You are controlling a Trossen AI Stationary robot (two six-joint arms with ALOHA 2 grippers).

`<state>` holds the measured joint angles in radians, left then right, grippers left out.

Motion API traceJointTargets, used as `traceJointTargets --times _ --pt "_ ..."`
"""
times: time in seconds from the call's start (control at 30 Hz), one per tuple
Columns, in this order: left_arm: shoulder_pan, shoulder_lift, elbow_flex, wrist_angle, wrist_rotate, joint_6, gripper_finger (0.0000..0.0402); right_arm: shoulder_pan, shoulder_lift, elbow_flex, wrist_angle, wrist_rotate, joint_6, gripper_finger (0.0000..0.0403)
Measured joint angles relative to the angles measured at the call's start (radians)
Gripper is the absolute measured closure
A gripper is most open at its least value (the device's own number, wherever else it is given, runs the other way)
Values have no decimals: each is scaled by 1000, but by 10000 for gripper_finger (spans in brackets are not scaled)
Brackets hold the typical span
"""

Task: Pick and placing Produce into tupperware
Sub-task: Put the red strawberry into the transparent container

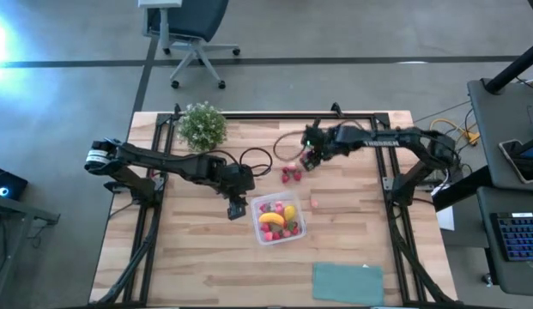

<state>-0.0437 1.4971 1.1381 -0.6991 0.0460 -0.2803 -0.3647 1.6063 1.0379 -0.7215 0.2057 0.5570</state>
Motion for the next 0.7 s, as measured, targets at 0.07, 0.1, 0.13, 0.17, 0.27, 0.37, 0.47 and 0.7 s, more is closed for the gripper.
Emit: traceJointTargets --times 0.07,0.1,0.13,0.17,0.27,0.37,0.47,0.7 --pt "0 -1 0 0 -1 -1 228 -41 23 16 -1 -34 -48 169" --pt "0 -2 0 0 -2 -2 228 -52 36 26 1 -46 -72 159" --pt "0 -2 0 0 -4 -2 228 -59 48 35 0 -55 -96 150" --pt "0 -2 0 0 -7 -2 228 -62 61 47 -3 -58 -119 142" --pt "1 -2 -2 0 -23 -2 228 -69 112 89 -3 -82 -191 126" --pt "5 -2 -4 0 -28 -3 228 -70 176 129 -6 -102 -238 121" --pt "8 -2 -5 0 -29 -9 228 -70 232 161 -18 -108 -265 125" --pt "10 -9 -19 0 -29 -36 228 -82 272 175 -21 -101 -299 157"
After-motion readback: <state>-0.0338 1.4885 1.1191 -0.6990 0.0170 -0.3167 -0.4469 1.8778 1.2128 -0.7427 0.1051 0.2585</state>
